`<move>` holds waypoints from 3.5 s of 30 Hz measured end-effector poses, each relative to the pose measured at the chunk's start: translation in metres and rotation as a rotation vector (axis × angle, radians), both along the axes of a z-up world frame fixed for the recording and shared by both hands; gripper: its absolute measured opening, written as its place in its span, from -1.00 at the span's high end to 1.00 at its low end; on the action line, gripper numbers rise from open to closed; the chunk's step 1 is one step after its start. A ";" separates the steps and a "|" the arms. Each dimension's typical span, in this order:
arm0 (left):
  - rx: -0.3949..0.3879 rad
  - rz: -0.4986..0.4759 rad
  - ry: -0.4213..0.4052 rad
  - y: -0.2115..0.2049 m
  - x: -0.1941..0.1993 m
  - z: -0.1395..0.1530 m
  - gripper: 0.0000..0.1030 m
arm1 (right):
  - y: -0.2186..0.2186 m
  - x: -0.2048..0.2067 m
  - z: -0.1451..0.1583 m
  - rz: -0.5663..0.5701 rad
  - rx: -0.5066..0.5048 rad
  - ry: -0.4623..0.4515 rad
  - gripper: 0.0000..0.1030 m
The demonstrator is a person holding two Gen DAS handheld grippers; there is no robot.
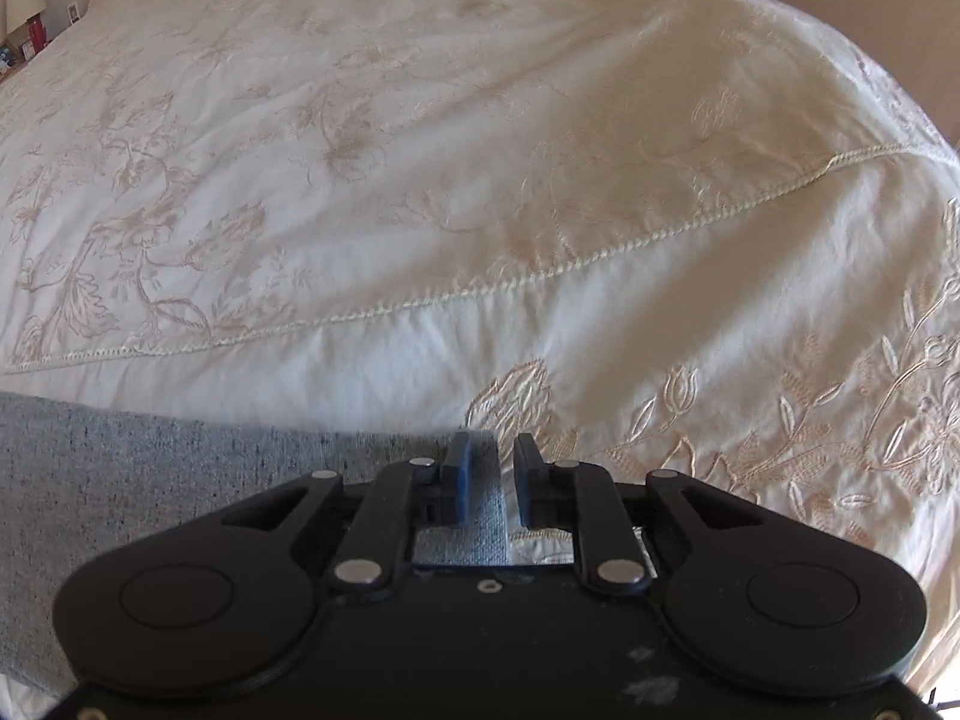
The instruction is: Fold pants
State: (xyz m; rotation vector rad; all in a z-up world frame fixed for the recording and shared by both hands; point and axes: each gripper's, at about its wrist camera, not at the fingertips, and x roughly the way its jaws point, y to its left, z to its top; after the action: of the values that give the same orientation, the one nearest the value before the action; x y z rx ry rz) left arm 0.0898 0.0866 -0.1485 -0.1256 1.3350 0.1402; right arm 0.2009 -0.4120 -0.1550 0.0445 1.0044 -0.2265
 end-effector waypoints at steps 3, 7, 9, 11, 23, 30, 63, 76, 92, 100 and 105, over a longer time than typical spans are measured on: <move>0.007 0.021 0.000 0.007 -0.007 0.001 0.81 | 0.019 -0.012 0.010 0.075 0.105 -0.016 0.63; 0.015 0.055 0.002 0.017 -0.015 0.004 0.81 | 0.046 -0.036 -0.015 0.139 0.102 0.090 0.63; 0.012 0.077 -0.010 0.026 -0.020 0.009 0.80 | 0.052 -0.049 -0.033 0.130 0.108 0.171 0.63; 0.019 0.089 -0.022 0.036 -0.024 0.013 0.79 | 0.058 -0.065 -0.041 0.120 0.096 0.198 0.64; 0.130 0.118 -0.117 0.149 0.002 0.036 0.70 | 0.181 -0.084 0.020 0.136 0.293 0.025 0.57; 0.118 0.078 -0.154 0.233 0.030 0.034 0.69 | 0.333 -0.080 0.031 0.254 0.410 0.042 0.55; 0.070 -0.321 -0.197 0.324 0.021 0.018 0.19 | 0.458 -0.073 0.015 -0.309 0.770 0.075 0.91; -0.014 -0.165 -0.213 0.343 0.032 0.015 -0.04 | 0.459 -0.072 0.014 -0.300 0.753 0.099 0.90; -0.096 -0.187 -0.167 0.373 0.082 -0.004 0.20 | 0.463 -0.068 0.010 -0.300 0.727 0.124 0.90; -0.105 -0.198 -0.239 0.366 0.081 0.029 0.91 | 0.462 -0.066 0.018 -0.291 0.709 0.115 0.90; -0.128 -0.238 -0.301 0.369 0.068 0.084 0.91 | 0.458 -0.077 0.036 -0.262 0.692 0.102 0.90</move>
State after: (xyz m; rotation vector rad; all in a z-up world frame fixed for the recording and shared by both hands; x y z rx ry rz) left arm 0.1580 0.4552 -0.0649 -0.0904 1.0482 -0.1608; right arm 0.1244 0.0460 -0.1189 0.8033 1.1399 -0.1105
